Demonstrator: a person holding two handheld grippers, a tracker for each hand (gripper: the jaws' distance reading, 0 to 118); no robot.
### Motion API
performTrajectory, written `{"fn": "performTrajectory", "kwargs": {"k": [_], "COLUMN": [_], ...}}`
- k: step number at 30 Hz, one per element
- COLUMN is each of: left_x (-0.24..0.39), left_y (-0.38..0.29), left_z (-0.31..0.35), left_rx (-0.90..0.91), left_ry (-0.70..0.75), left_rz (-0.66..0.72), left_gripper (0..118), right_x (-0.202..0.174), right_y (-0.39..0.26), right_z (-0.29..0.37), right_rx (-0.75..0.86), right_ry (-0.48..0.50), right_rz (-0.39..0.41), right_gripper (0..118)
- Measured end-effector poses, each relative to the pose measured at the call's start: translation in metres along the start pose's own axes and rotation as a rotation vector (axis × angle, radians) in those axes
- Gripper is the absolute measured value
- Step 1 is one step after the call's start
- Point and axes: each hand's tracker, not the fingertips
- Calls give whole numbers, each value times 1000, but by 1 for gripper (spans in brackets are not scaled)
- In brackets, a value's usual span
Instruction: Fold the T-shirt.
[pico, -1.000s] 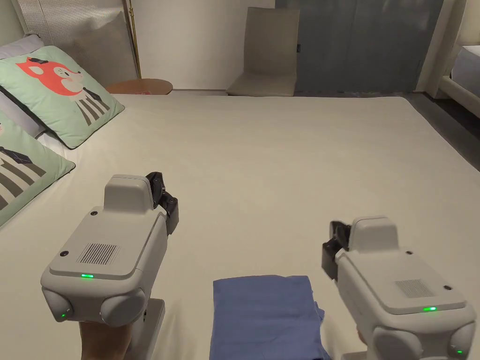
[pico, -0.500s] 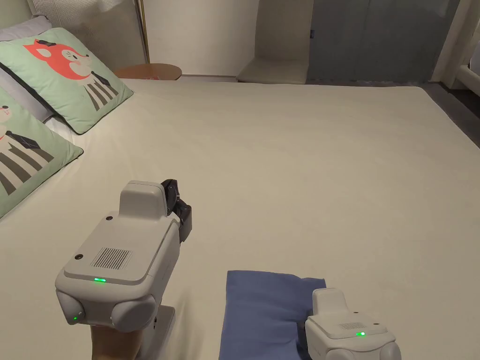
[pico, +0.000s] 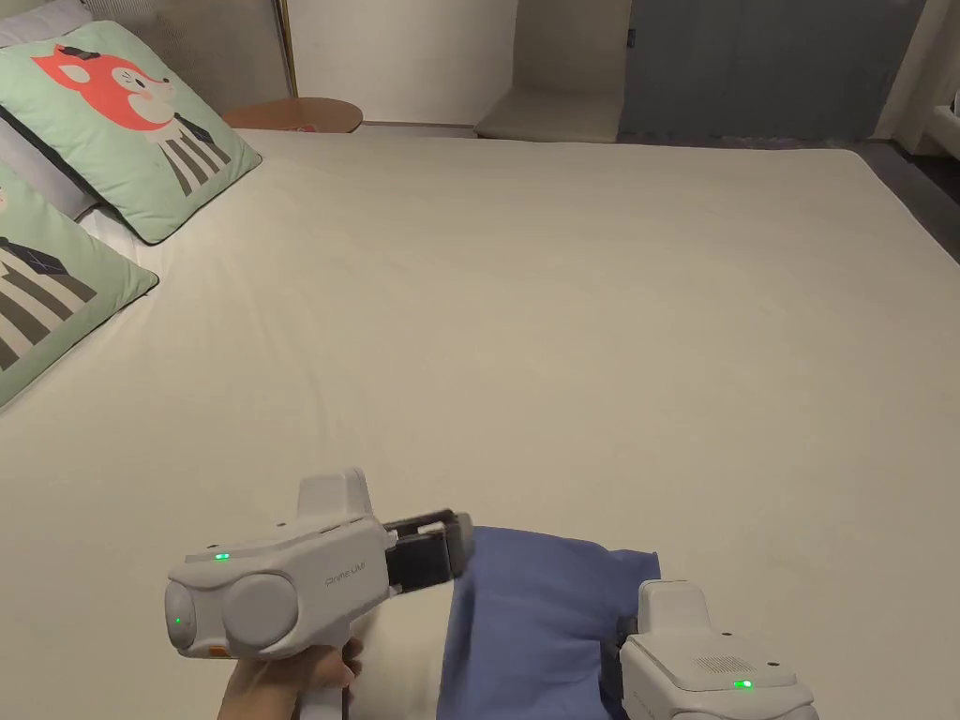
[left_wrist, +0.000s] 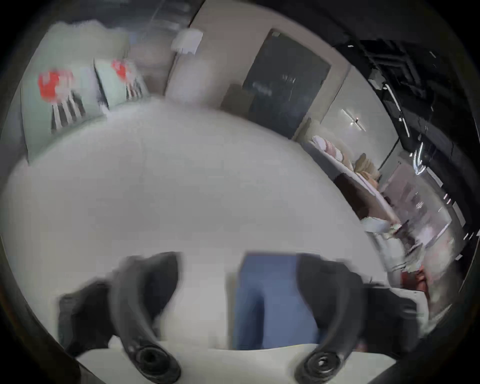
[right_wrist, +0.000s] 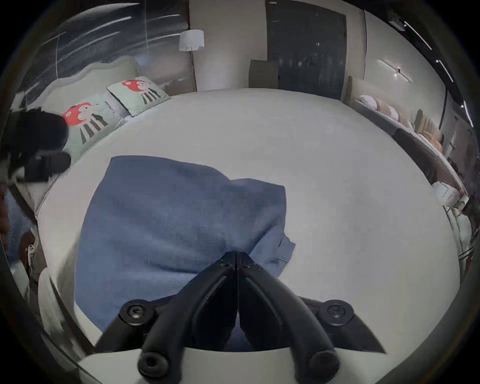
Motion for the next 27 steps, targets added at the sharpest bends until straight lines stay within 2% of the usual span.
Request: {"fn": "performTrajectory", "kwargs": {"k": [5,10,11,14,15,17,18,21,27], "left_x": [-24,-38,-34,-30,-33,-34,-35,-31,-19], "left_y": [-7,-13,-17,-25,-27,-30,-29,-29,-15], "left_z": [-25,-49,-50,-57,-62,-61,-61,-57,-48], "left_rx": [-121,-288,-304,-330,-339,-330,-329,-344,-353], "left_ry": [-146,-257,-271,-271,-277,-274,-282,-318,-288], "left_rz": [203,242,234,236,236,241,244,317,227], "left_gripper": [110,109,105,64,54,44,30,18,16], "right_x": [2,4,5,5,5,5,5,5,-6], "right_y": [-2,-3,-3,-2,-2,-1,-1,-2,7], "right_z": [-1,-1,-1,3,3,4,5,3,15], "right_rx": [5,6,6,6,4,3,3,5,18], "right_ry": [10,18,21,28,29,31,33,32,10], "right_rz": [-16,-23,-27,-34,-35,-37,-38,-41,-25], "right_gripper": [0,0,0,0,0,0,0,0,0]}}
